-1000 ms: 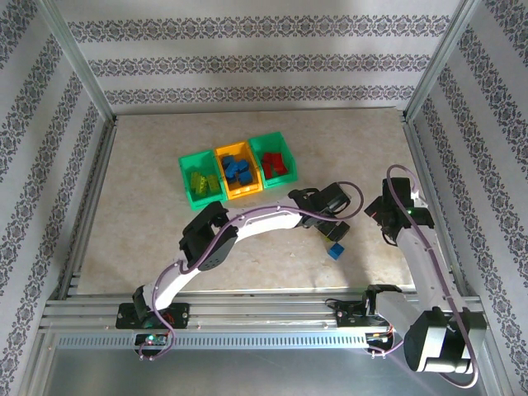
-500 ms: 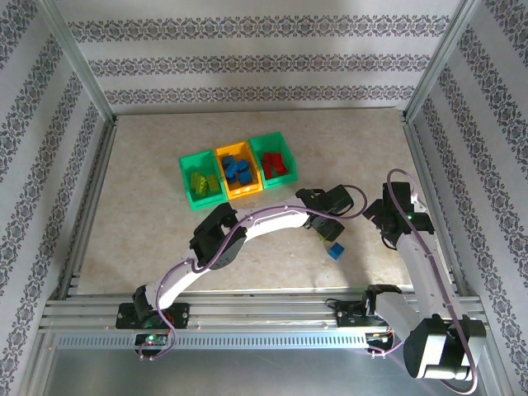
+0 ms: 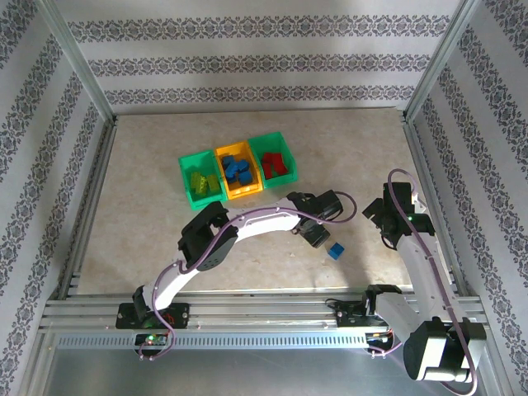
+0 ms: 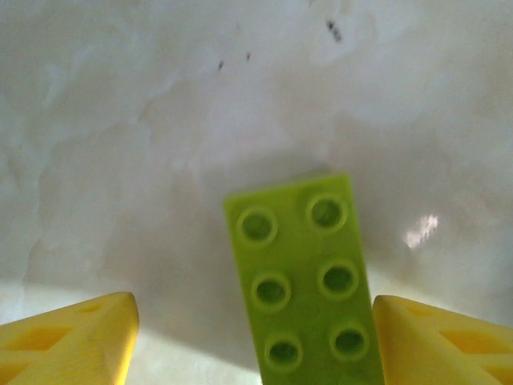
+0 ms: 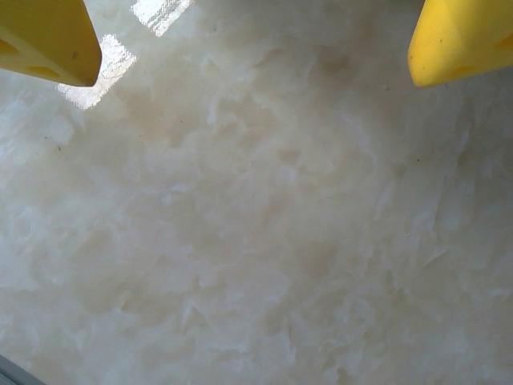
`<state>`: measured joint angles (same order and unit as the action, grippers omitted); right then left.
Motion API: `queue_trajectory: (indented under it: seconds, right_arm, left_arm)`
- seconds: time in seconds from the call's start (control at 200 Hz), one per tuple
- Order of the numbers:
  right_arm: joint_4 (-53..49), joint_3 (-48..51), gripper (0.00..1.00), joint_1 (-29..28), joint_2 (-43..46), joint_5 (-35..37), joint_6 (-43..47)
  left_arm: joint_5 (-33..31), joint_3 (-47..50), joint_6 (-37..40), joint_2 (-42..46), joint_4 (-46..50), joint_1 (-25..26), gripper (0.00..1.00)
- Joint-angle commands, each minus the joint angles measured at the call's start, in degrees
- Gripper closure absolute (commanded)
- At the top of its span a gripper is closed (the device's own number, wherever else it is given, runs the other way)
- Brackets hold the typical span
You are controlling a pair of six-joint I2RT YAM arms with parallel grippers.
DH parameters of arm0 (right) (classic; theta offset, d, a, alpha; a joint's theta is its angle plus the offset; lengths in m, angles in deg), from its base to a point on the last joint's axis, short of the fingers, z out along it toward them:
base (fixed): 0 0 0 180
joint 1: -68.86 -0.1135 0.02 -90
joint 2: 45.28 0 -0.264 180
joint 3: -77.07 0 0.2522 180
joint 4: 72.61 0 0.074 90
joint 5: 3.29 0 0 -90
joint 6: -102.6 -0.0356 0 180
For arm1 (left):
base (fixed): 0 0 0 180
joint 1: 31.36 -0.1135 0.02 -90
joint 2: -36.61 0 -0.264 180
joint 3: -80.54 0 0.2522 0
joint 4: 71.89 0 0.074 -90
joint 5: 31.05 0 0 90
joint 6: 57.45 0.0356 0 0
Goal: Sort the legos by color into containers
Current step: Rotate the lego at the bottom-center of the table, then pick up the lego from the middle-left of the table.
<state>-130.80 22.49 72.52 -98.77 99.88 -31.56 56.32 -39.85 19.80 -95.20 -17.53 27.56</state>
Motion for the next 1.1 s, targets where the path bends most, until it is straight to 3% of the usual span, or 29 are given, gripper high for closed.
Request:
queue_trajectory:
  seconds: [0.0,0.115,0.355,0.6,0.695,0.804,1.094]
  right_arm:
    - [0.1,0.7,0.02,0.6,0.7,-0.8,-0.3]
    - [0.3,0.6,0.02,0.5,0.8,-1.5,-0.4]
    - [0.3,0.7,0.02,0.5,2.4,-2.5,-0.3]
    - [0.3,0.9,0.02,0.5,3.8,-3.6,-0.6]
    - [0.4,1.0,0.02,0.3,4.1,-3.9,-0.8]
    - [0.5,1.1,0.02,-0.4,4.1,-3.9,-1.2]
    - [0.6,0.6,0.02,-6.5,1.7,-1.2,-3.0]
  left_arm:
    - [-0.5,1.9,0.8,2.7,1.3,0.5,0.27]
    - [1.0,1.9,0.6,1.7,0.4,0.1,0.36]
    - [3.2,1.3,0.8,-0.6,-2.5,0.1,0.42]
    - [4.2,1.0,0.9,-2.0,-2.9,-0.3,0.55]
    - [4.2,2.0,0.8,-1.4,-3.4,-0.8,0.64]
    - [4.1,4.1,0.5,0.8,-4.9,-1.5,0.75]
    - [2.1,17.3,-2.1,13.7,-12.2,-5.7,0.81]
